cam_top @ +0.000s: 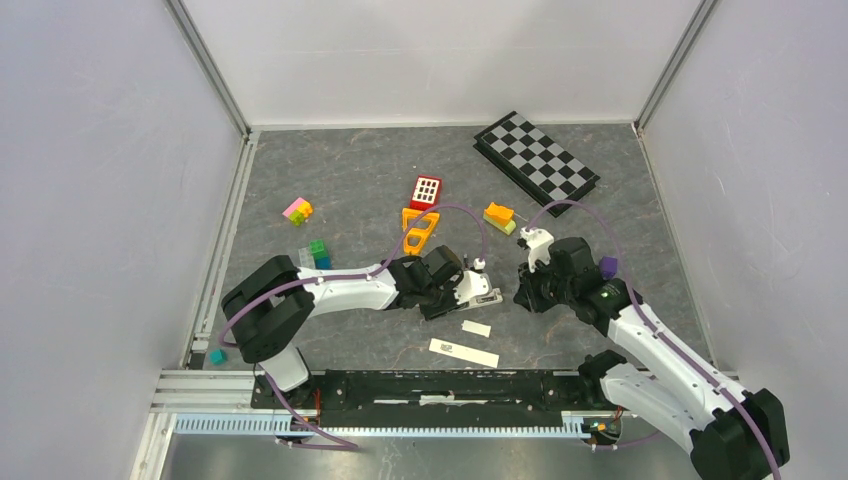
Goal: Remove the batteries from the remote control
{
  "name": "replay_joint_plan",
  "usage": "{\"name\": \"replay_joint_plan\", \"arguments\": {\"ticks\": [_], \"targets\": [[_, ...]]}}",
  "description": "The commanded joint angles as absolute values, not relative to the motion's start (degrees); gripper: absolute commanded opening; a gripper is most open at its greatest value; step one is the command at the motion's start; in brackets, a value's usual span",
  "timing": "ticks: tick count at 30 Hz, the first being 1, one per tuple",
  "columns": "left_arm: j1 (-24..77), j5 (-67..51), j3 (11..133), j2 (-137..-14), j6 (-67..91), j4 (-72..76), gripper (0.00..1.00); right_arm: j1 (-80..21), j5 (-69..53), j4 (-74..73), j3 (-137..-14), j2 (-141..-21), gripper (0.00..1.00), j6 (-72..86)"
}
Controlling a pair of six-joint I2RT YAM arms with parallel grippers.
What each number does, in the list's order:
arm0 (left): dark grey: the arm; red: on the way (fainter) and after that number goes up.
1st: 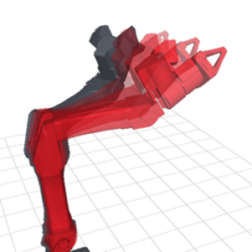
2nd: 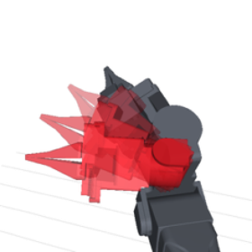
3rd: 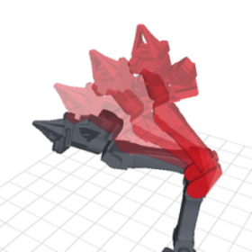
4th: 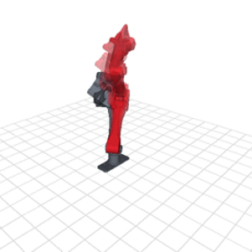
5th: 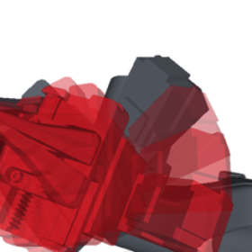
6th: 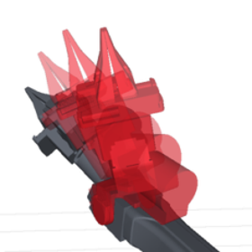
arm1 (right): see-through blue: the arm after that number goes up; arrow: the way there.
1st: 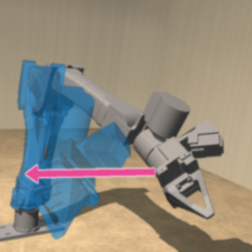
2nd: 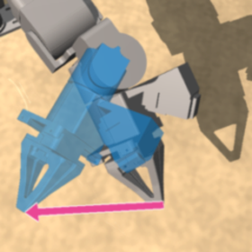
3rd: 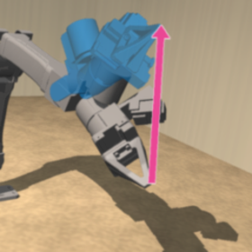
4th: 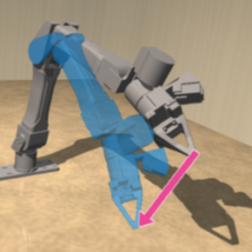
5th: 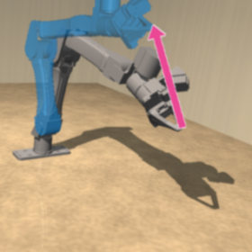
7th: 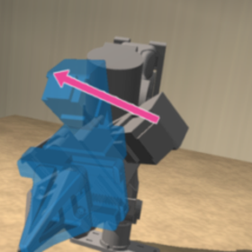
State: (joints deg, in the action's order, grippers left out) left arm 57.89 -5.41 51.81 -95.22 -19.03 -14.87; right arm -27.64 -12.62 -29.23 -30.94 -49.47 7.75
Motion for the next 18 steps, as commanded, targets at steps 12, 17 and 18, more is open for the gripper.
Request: {"name": "replay_joint_plan", "arguments": {"ticks": [12, 17, 18], "targets": [[58.44, -4.31, 53.35, -95.96, -20.89, -17.14, 0.03, -27.78, -15.44, -30.09, -32.5, -50.95, 0.0, 7.74], [58.44, -4.55, 53.57, -96.23, -20.86, -17.14, 0.03, -27.77, -16.66, -30.03, -33.3, -50.55, 0.0, 8.11], [58.44, -4.57, 53.53, -96.31, -20.86, -17.14, 0.03, -27.77, -17.34, -29.91, -33.33, -50.41, 0.0, 8.19]]}}
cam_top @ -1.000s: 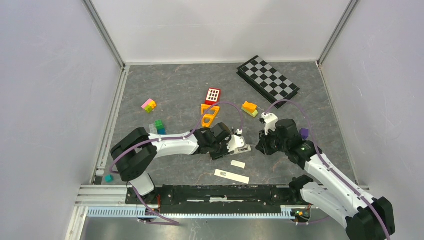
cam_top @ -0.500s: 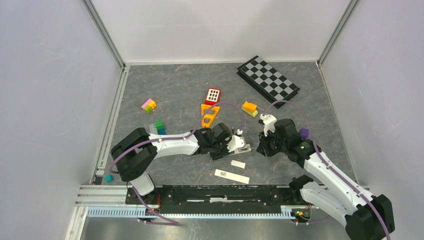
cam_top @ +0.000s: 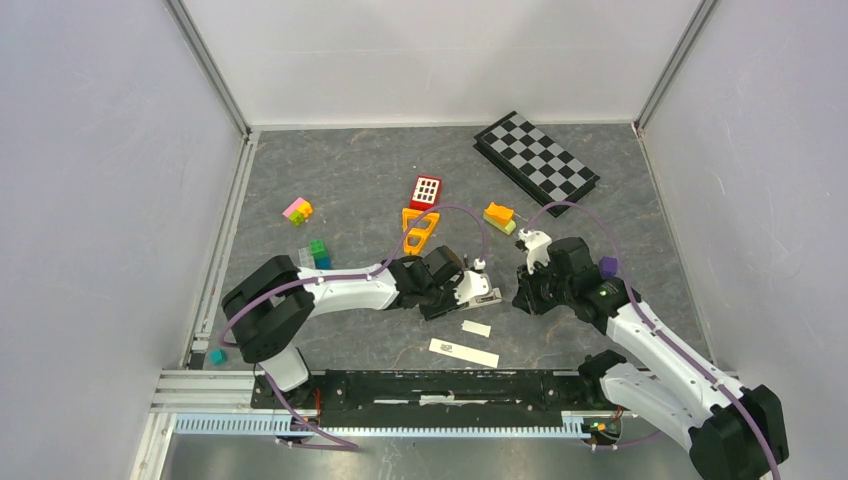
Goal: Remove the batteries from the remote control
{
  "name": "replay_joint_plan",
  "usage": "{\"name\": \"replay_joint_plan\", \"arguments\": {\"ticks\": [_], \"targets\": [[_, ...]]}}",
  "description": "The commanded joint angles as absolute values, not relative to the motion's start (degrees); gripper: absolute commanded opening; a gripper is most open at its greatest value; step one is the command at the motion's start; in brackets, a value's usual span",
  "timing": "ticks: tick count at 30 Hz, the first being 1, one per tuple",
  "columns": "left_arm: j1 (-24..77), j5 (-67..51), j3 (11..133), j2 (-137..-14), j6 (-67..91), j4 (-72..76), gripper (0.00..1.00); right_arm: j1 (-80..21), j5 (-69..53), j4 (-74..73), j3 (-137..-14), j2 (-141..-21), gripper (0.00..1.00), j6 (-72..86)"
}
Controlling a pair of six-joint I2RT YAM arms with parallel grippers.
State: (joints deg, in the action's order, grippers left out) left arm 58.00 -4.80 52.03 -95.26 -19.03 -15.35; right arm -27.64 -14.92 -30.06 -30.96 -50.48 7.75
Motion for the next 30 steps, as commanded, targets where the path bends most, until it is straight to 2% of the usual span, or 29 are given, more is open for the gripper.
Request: {"name": "replay_joint_plan", "arguments": {"ticks": [1, 13, 21, 30], "targets": [[58.44, -4.57, 53.61, -96.41, -20.85, -17.09, 0.03, -27.79, -18.05, -29.76, -33.4, -50.19, 0.0, 8.39], [58.48, -4.4, 53.53, -96.37, -20.7, -17.14, 0.03, -27.79, -21.11, -27.67, -33.62, -48.17, 0.0, 9.4], [58.54, -4.22, 53.68, -96.2, -20.71, -17.49, 0.03, -27.74, -11.64, -27.69, -32.27, -48.82, 0.0, 10.86], [58.47, -4.24, 53.85, -96.5, -20.73, -17.63, 0.03, -27.77, -13.17, -27.69, -32.39, -50.24, 0.0, 10.2]]}}
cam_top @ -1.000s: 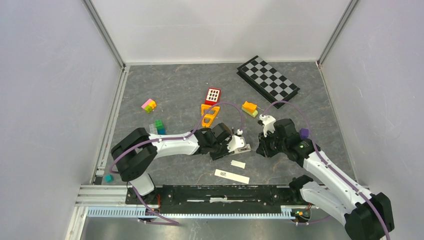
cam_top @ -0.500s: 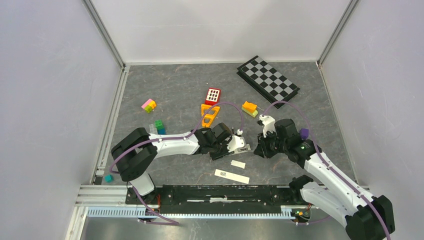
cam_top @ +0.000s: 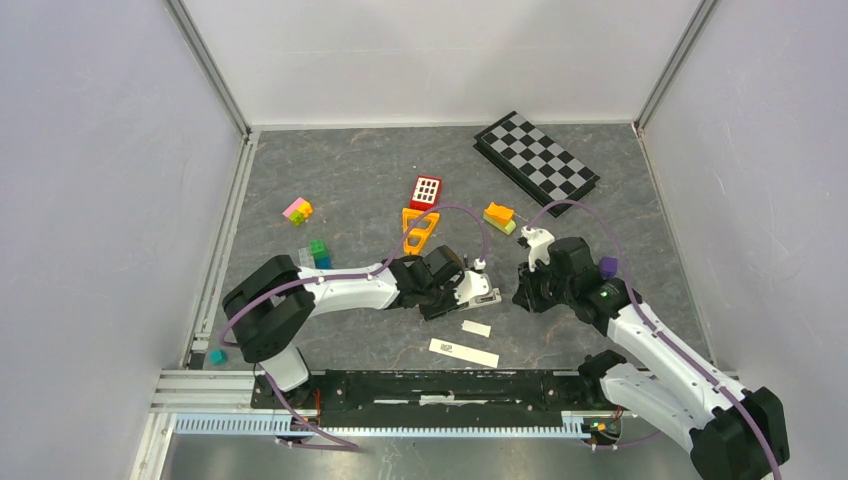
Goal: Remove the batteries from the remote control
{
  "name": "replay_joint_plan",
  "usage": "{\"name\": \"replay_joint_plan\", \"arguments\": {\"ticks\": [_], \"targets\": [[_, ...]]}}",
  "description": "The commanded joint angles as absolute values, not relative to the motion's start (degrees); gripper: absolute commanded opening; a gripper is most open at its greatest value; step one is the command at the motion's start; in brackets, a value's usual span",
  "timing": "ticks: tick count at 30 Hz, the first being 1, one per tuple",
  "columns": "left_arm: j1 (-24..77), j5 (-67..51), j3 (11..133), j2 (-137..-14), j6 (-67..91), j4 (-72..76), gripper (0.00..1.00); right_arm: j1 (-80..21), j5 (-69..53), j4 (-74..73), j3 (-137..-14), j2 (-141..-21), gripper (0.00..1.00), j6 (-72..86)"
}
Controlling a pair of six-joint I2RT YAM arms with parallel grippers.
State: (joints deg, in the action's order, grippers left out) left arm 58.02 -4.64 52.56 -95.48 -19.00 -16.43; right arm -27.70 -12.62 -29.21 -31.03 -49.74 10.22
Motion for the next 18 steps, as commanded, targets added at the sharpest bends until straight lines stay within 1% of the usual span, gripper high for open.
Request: {"name": "replay_joint_plan", "arguments": {"ticks": [1, 5, 13, 18], "targets": [[58.5, -4.16, 53.88, -96.45, -20.67, -17.64, 0.03, -27.77, -14.48, -27.71, -32.26, -50.4, 0.0, 9.88], [58.52, -4.13, 54.05, -96.73, -20.81, -17.73, 0.03, -27.77, -16.73, -27.69, -31.91, -50.7, 0.0, 9.14], [58.52, -4.11, 54.32, -96.73, -20.82, -17.91, 0.03, -27.82, -16.21, -27.84, -31.9, -50.36, 0.0, 9.09], [58.52, -4.13, 54.25, -96.61, -20.76, -17.97, 0.03, -27.77, -12.53, -27.86, -32.65, -48.66, 0.0, 9.6]]}}
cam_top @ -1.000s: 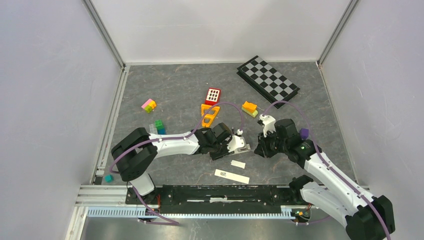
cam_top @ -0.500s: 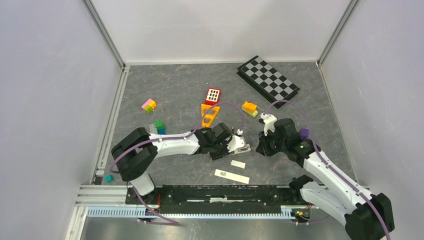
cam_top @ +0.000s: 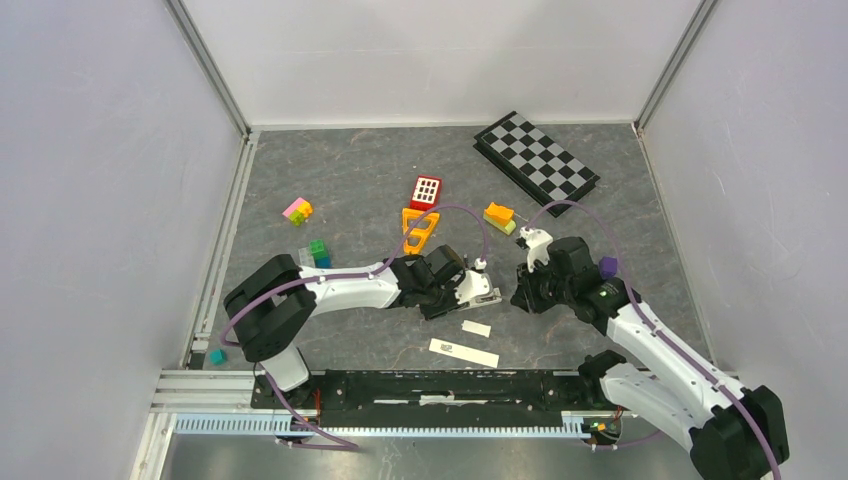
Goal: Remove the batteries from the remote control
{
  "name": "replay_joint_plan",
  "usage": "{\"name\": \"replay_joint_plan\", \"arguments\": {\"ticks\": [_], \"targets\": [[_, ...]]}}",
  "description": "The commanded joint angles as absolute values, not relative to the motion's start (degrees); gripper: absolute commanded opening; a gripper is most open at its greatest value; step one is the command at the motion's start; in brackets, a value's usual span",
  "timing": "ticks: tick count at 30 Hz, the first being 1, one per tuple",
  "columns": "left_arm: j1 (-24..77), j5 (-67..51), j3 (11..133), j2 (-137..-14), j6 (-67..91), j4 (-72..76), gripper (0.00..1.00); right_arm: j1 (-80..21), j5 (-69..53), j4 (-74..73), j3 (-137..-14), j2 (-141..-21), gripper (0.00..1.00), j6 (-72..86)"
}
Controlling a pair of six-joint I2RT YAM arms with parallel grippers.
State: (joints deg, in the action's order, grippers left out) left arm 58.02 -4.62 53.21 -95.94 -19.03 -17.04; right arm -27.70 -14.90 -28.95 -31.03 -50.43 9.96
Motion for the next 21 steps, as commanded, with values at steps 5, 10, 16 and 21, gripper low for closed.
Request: {"name": "replay_joint_plan", "arguments": {"ticks": [5, 10, 16, 21], "targets": [[58.46, -4.04, 54.23, -96.51, -20.65, -18.01, 0.03, -27.73, -13.28, -27.98, -32.14, -49.04, 0.0, 9.69], [58.46, -4.07, 54.32, -96.44, -20.62, -18.02, 0.03, -27.77, -14.66, -28.03, -31.55, -50.07, 0.0, 9.66], [58.5, -4.05, 54.32, -96.67, -20.59, -18.02, 0.03, -27.76, -14.54, -28.04, -30.99, -50.42, 0.0, 9.17], [58.5, -3.96, 54.28, -96.59, -20.59, -18.08, 0.03, -27.77, -14.18, -28.09, -30.67, -50.87, 0.0, 8.99]]}}
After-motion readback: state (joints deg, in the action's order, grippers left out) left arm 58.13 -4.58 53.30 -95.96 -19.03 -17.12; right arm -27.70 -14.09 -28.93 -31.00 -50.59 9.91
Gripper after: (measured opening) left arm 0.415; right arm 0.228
